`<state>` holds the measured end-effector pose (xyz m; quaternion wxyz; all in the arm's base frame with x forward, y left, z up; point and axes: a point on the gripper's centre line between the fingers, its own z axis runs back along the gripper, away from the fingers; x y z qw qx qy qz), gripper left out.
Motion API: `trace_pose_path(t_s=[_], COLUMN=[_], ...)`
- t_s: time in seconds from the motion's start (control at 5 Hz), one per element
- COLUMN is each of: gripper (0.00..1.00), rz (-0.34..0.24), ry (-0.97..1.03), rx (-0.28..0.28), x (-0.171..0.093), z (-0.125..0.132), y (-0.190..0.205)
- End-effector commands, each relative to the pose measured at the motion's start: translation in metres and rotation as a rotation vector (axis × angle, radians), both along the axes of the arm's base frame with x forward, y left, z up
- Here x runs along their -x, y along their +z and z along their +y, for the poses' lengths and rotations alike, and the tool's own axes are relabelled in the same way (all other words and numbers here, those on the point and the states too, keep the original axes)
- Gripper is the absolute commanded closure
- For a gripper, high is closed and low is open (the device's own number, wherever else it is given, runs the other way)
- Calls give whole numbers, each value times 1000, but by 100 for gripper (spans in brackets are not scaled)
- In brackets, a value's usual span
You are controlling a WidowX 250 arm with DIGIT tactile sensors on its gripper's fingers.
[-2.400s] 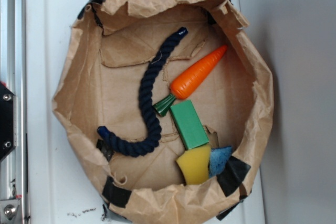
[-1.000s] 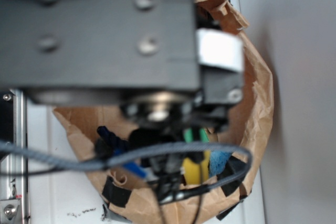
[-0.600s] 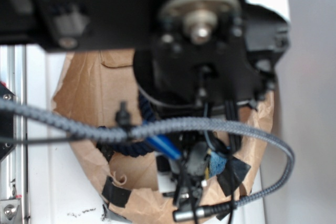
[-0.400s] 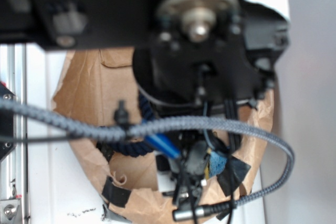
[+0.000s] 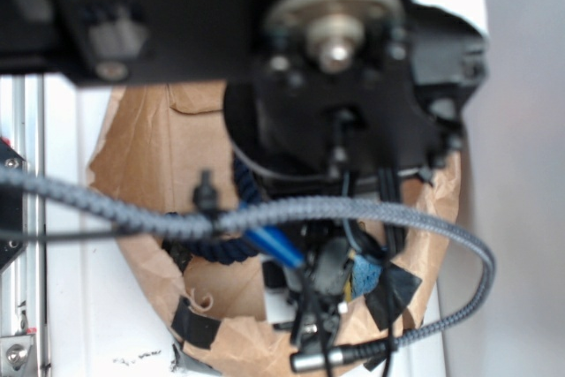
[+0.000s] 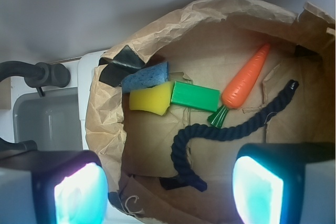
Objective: Grab the carrot.
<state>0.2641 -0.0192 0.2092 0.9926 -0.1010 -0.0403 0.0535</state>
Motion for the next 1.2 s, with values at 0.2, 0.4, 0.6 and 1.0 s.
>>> trace_pose_path(t_s=[0.2, 0.4, 0.6, 1.0], gripper=[0, 0, 0, 0], rz=[-56, -66, -59, -12], ry=[44, 61, 113, 456], rx=[-31, -51, -86, -76], x=[-8, -13, -28, -37], z=[31, 31, 29, 43], y=[-48, -64, -84, -105])
